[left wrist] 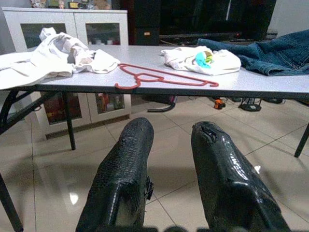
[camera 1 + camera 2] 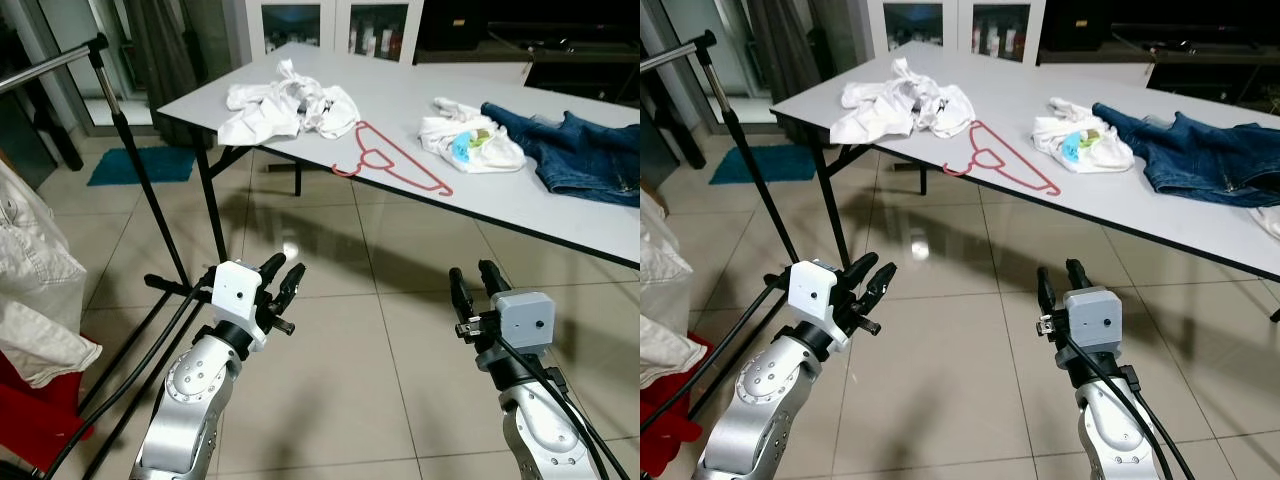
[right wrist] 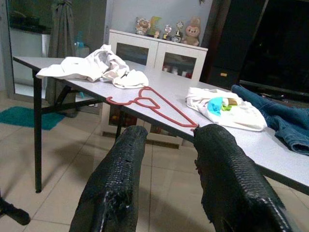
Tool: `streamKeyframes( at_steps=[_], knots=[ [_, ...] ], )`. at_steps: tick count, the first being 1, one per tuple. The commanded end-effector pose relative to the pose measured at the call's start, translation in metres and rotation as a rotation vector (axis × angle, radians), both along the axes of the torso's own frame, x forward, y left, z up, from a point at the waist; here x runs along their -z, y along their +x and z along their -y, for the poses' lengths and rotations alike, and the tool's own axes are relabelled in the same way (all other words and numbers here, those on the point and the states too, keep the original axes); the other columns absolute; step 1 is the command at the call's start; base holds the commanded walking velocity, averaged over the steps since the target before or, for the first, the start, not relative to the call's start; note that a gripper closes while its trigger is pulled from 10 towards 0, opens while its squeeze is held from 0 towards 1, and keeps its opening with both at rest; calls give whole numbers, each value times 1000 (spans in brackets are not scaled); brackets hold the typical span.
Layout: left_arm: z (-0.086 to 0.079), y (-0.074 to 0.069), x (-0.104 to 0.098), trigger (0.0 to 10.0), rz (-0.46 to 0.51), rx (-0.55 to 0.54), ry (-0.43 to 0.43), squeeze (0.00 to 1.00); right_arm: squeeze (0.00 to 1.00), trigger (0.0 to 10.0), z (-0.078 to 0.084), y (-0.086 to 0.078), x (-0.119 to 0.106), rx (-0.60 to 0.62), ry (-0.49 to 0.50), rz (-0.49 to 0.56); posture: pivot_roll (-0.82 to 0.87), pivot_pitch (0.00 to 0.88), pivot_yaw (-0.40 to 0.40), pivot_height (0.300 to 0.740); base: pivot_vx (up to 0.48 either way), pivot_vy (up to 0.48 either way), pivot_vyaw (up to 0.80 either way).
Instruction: Hang hanger
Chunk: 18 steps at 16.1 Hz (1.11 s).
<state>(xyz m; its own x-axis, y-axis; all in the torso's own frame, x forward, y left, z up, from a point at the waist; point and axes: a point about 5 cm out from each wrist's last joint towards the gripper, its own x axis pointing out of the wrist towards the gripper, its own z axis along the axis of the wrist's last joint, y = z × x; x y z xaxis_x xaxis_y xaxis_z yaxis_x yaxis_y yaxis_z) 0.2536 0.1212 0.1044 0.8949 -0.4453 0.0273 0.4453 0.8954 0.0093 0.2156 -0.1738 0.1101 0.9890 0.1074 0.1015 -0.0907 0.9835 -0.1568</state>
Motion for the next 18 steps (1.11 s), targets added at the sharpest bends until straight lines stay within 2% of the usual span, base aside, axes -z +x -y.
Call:
streamKeyframes(
  at_steps=[1,18],
  knots=[
    [1,2,-1,10000,7,-3,9,0,0,10000,1,0,3,1,-7,-10,9,0,28,723,315,0,0],
    [1,4,-2,10000,17,-5,10,0,0,10000,-2,2,3,0,1,-5,17,0,30,723,374,0,0]
  ],
)
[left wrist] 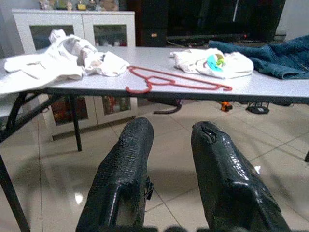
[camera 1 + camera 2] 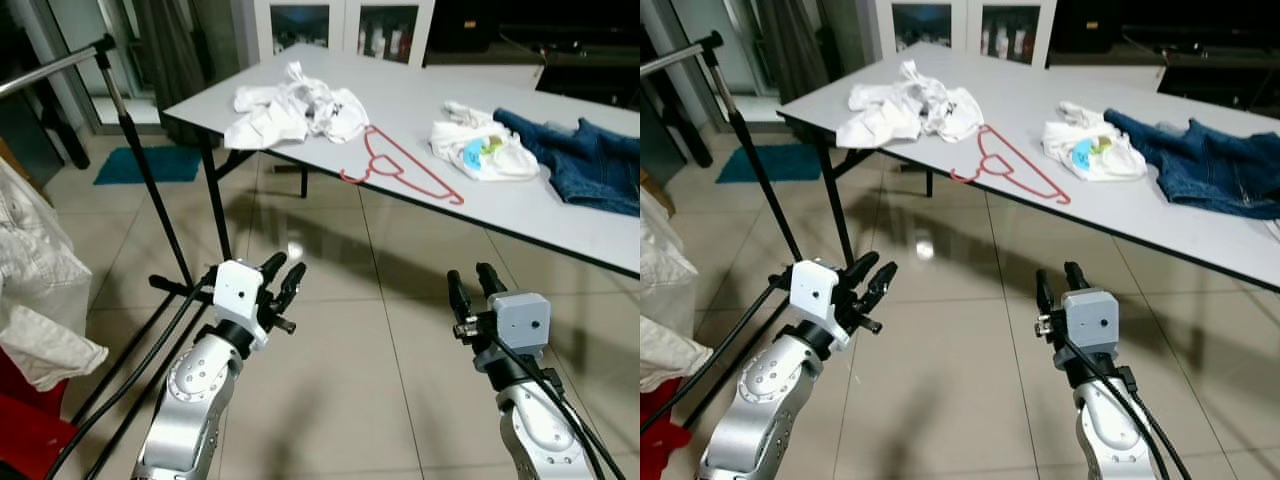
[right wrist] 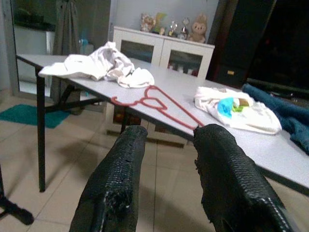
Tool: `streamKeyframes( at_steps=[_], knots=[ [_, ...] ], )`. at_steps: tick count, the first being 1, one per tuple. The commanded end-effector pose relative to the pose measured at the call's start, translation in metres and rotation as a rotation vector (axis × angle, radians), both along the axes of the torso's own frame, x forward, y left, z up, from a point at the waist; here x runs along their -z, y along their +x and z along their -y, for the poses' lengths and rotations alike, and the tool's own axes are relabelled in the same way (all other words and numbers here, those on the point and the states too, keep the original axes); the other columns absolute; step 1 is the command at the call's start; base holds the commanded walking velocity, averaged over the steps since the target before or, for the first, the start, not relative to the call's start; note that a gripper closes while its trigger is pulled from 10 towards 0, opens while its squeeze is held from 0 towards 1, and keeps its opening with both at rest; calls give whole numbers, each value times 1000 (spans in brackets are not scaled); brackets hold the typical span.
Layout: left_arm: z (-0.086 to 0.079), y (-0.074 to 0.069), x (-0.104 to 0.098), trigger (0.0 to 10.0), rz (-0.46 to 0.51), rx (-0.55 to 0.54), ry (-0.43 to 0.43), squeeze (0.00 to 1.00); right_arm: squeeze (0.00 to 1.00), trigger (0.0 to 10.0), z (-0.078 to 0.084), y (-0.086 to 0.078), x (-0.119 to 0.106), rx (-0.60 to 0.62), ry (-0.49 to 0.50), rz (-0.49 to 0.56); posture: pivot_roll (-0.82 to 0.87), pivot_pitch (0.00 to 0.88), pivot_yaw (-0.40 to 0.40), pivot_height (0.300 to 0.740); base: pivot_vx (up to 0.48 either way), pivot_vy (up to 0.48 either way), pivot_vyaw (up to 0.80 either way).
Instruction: Hang hanger
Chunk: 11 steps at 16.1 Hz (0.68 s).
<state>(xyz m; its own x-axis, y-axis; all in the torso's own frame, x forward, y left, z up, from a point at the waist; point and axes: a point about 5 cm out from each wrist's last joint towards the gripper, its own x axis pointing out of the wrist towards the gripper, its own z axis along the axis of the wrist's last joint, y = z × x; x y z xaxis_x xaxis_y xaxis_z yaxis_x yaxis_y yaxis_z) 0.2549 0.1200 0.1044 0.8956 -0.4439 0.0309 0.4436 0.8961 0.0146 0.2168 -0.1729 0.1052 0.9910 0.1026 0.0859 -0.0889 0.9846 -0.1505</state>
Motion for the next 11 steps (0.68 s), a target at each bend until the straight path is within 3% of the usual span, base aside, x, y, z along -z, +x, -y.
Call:
streamKeyframes(
  at_steps=[1,11],
  knots=[
    [1,3,-2,10000,13,-1,6,0,0,10000,-2,1,-2,-6,-5,12,16,0,29,723,480,0,0],
    [1,3,-2,10000,17,5,10,0,0,10000,-2,2,-2,-9,-6,15,18,0,31,723,480,0,0]
  ],
)
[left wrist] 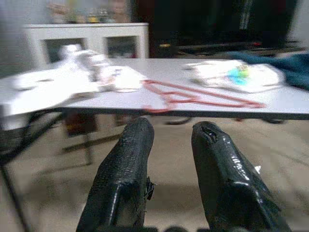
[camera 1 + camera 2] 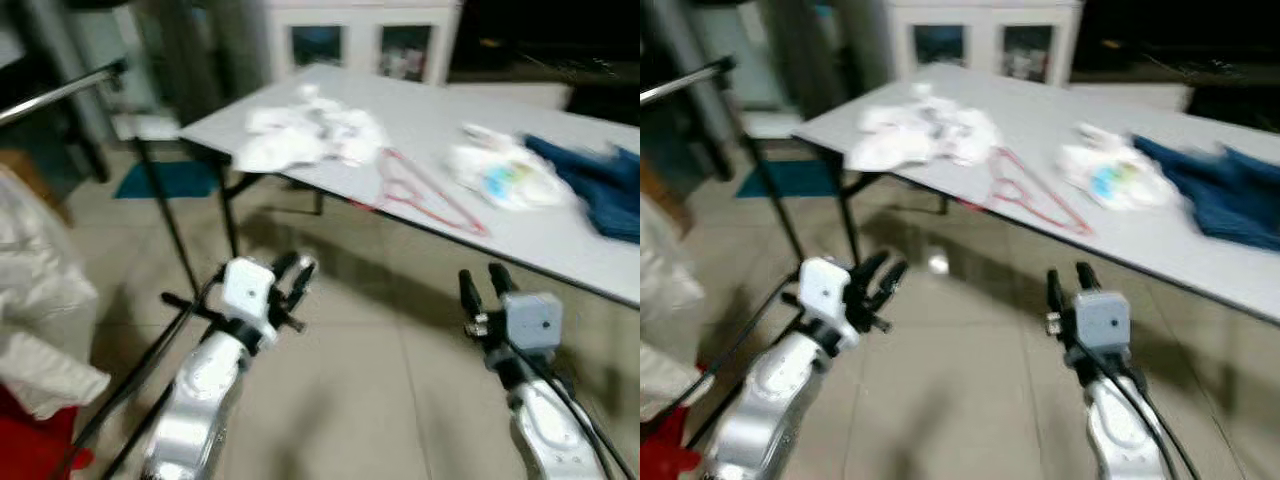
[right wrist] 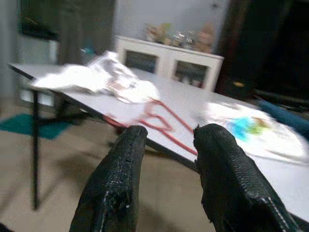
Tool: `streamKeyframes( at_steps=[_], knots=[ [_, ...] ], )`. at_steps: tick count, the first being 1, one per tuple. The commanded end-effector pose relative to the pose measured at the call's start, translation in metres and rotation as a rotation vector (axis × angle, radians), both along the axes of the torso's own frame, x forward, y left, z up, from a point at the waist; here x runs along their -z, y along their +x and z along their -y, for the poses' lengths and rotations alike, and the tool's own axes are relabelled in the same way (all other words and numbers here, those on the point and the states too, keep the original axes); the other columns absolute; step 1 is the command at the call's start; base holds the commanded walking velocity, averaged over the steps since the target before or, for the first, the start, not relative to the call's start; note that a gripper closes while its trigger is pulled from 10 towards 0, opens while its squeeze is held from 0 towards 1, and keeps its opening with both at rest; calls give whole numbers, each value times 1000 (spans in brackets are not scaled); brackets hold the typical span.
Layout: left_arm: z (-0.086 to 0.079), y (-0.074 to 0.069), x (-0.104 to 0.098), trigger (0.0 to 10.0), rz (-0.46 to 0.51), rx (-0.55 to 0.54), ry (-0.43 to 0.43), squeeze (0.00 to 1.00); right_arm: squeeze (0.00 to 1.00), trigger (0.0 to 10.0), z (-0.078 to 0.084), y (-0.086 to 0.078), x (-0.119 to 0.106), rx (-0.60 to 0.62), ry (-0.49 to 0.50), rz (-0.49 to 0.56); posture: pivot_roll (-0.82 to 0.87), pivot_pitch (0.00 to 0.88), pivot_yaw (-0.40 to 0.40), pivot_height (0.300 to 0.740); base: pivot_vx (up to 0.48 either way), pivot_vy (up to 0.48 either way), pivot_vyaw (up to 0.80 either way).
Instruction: Hang hanger
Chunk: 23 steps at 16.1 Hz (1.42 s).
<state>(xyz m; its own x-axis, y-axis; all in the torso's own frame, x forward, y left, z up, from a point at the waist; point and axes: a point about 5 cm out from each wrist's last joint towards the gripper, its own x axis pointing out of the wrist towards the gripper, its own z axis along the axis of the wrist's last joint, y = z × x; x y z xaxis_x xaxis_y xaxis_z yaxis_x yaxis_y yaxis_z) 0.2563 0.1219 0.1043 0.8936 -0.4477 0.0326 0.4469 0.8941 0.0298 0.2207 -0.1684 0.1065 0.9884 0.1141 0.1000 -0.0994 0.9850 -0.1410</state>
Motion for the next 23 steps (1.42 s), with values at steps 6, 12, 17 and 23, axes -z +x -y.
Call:
streamKeyframes(
  at_steps=[6,12,17,23],
  knots=[
    [3,3,-3,10000,13,4,-2,0,0,10000,3,0,-1,5,-18,6,16,0,30,723,480,0,0],
    [4,4,-3,10000,12,-1,-7,0,0,10000,2,1,-2,2,-17,12,20,0,28,723,457,0,0],
    [4,4,-2,10000,10,-1,-10,0,0,10000,2,2,-3,0,-20,16,18,0,23,723,428,0,0],
    [5,4,-3,10000,17,3,-13,0,0,10000,2,11,-9,-21,-43,35,22,0,20,723,105,0,0]
  ],
)
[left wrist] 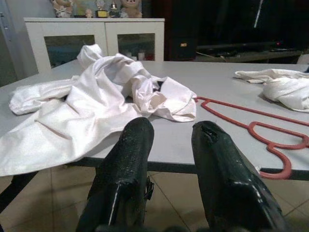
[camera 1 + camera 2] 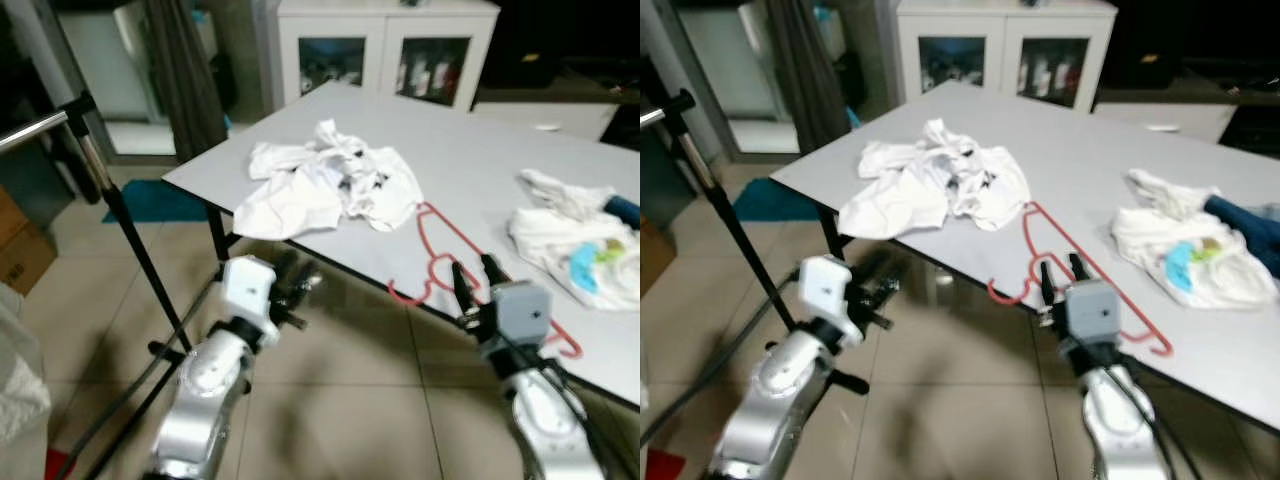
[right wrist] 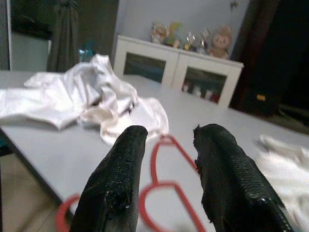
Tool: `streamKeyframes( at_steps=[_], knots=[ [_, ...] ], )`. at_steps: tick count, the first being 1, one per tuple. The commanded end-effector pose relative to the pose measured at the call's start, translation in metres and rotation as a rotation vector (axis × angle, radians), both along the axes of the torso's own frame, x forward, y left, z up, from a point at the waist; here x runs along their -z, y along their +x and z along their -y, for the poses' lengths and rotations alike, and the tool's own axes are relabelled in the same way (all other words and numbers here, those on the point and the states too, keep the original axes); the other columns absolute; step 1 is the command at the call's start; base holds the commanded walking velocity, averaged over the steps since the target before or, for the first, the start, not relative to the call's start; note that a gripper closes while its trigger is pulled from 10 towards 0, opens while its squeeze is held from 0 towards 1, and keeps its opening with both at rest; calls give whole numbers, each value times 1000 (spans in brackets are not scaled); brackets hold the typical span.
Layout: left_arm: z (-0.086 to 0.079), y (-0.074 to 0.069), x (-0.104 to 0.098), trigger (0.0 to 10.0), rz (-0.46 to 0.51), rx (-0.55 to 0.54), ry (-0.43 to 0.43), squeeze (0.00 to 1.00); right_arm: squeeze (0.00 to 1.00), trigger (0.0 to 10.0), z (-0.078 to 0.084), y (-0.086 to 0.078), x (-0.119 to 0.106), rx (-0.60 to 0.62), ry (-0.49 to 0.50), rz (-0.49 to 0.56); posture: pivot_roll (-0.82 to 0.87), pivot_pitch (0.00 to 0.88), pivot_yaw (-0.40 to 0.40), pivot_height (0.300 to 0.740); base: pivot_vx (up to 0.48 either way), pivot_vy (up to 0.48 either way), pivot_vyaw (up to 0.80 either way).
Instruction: Hang hanger
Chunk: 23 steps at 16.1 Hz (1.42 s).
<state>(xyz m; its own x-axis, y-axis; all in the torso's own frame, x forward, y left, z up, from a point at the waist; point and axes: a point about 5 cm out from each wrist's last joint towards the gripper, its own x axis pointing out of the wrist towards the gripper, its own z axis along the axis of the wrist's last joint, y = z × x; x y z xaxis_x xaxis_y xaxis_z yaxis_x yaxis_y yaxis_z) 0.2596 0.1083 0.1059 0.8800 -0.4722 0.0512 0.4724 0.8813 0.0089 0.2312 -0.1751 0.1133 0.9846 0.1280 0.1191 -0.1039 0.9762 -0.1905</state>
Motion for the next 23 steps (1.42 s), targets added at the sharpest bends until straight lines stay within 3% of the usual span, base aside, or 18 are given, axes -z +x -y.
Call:
streamKeyframes(
  at_steps=[1,2,3,4,5,6,7,8,9,10,11,13,16,21,23],
  knots=[
    [-8,1,-1,10000,11,-22,19,0,0,10000,-7,4,-4,-43,11,3,23,0,20,723,0,0,0],
    [-8,1,0,10000,9,-6,34,0,63,10000,-12,7,-2,-116,0,-36,24,0,19,723,0,0,0],
    [-8,1,1,10000,10,9,48,0,200,10000,-15,9,2,-158,-4,-70,25,0,16,723,0,0,0],
    [-7,1,1,10000,17,33,73,0,435,10000,-18,10,4,-200,-12,-95,25,0,16,723,0,0,0],
    [-7,1,2,10000,24,59,100,0,914,10000,-21,13,6,-240,-18,-117,26,0,14,723,0,0,0],
    [-7,2,2,10000,26,68,109,0,914,10000,-22,15,7,-254,-19,-127,26,0,14,723,0,0,0],
    [-7,4,3,10000,26,95,136,0,1000,10000,-26,23,5,-282,-26,-142,26,0,12,723,0,0,0],
    [-6,4,3,10000,28,100,142,0,1000,10000,-26,25,4,-286,-27,-145,27,0,11,723,0,0,0],
    [-6,5,3,10000,34,107,153,0,929,10000,-27,32,4,-290,-46,-165,28,0,9,723,0,0,0],
    [-6,6,2,10000,36,109,155,0,373,10000,-28,37,4,-297,-85,-178,32,0,3,723,0,0,0],
    [-6,7,3,10000,37,110,155,0,0,10000,-29,39,5,-312,-104,-186,32,0,1,723,0,0,0],
    [-4,6,3,10000,41,130,167,0,0,10000,-29,41,9,-325,-145,-202,34,0,-7,723,0,0,0],
    [1,1,4,10000,89,266,273,0,0,10000,-21,39,21,-336,-272,-269,30,0,-24,723,0,0,0],
    [0,4,3,10000,99,265,274,0,0,10000,1,32,26,-227,-421,-255,22,0,-25,723,0,0,0],
    [2,3,3,10000,104,281,275,0,0,10000,-4,24,30,-275,-459,-252,16,0,-27,723,0,0,0]
  ],
)
